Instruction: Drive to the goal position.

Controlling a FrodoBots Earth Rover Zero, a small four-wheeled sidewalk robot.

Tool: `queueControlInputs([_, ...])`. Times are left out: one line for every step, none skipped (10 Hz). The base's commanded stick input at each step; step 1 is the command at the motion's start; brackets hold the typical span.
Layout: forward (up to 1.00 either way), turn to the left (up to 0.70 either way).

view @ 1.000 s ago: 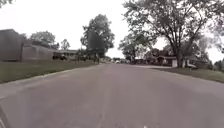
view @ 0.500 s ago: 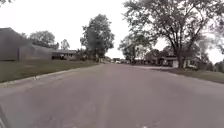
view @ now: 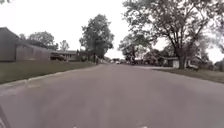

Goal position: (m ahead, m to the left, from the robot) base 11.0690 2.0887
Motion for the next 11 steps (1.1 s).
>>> queueControlInputs([0.7, 0.0])
queueControlInputs([0.7, 0.0])
queueControlInputs([0.7, 0.0])
queueControlInputs([0.7, 0.0])
queueControlInputs([0.7, 0.0])
queueControlInputs([0.7, 0.0])
queueControlInputs([0.7, 0.0])
queueControlInputs([0.7, 0.0])
queueControlInputs([0.7, 0.0])
queueControlInputs([0.7, 0.0])
queueControlInputs([0.7, 0.0])
